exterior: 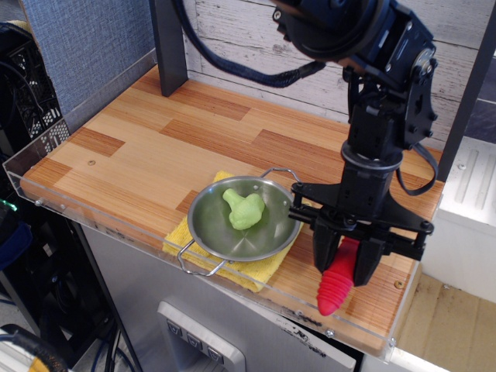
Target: Move the spoon bottom right of table
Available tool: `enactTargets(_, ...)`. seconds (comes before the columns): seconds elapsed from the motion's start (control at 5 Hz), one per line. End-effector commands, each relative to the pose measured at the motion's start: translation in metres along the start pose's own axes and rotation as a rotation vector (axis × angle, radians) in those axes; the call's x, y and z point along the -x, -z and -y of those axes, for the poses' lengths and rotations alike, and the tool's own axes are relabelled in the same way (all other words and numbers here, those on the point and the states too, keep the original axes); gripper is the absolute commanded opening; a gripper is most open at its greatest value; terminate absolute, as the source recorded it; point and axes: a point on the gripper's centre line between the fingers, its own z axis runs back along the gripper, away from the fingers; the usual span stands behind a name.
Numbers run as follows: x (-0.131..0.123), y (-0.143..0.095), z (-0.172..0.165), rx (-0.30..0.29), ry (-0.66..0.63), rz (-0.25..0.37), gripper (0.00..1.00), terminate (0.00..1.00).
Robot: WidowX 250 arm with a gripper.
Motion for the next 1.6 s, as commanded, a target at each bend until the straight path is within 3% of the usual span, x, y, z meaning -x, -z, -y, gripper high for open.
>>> enactTargets(0.0,-0.008,0.003,-0.007,0.038,-0.050,-0.023,0.00,0.00)
enactTargets(0.4,-0.027,-0.012,0.002,0.014,0.015,0.038,0.00,0.00)
enactTargets(0.8,-0.026,-0.006,0.004,0.046,0.036,0.009,0.00,0.00)
enactTargets(1.0,-0.026,-0.007,0.003,0.055,0.038,-0.007,1.00,0.00)
enactTargets(1.2,-0.024,-0.028,-0.002,0.056,0.009,0.022,1.00,0.00)
enactTargets(1.4,-0.016,-0.078,-0.026,-0.010,-0.017,0.205,1.00,0.00)
